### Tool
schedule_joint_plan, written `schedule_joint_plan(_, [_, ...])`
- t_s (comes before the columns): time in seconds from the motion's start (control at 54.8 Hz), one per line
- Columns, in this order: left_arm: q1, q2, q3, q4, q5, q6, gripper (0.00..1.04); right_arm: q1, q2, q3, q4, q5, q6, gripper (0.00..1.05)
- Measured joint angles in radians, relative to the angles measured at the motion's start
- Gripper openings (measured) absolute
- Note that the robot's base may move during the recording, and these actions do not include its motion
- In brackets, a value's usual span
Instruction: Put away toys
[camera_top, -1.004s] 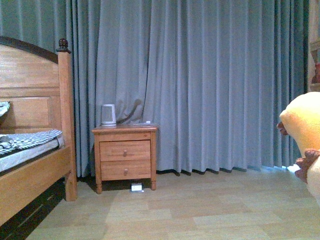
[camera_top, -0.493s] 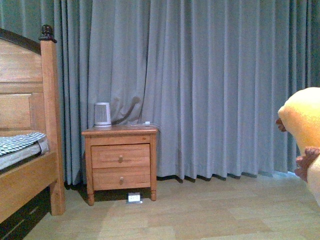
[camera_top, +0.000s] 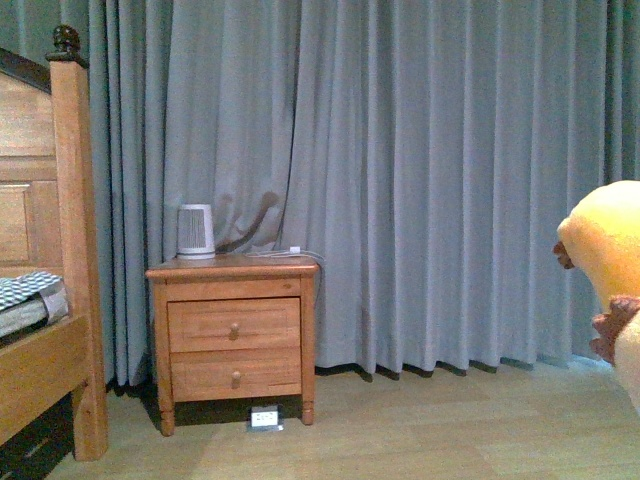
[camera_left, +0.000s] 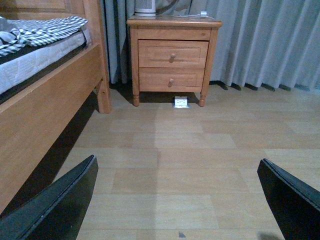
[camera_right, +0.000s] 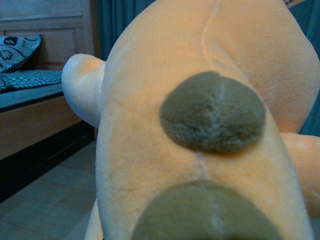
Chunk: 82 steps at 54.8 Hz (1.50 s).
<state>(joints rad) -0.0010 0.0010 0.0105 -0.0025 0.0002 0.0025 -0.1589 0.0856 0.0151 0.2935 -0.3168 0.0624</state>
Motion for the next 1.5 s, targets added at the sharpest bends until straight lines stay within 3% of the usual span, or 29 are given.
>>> schedule_joint_plan(1.497, [0.000,0.000,0.000,0.000,0.000,0.000,0.99,0.000,0.000,0.000,0.000,0.004,0.000,0.18])
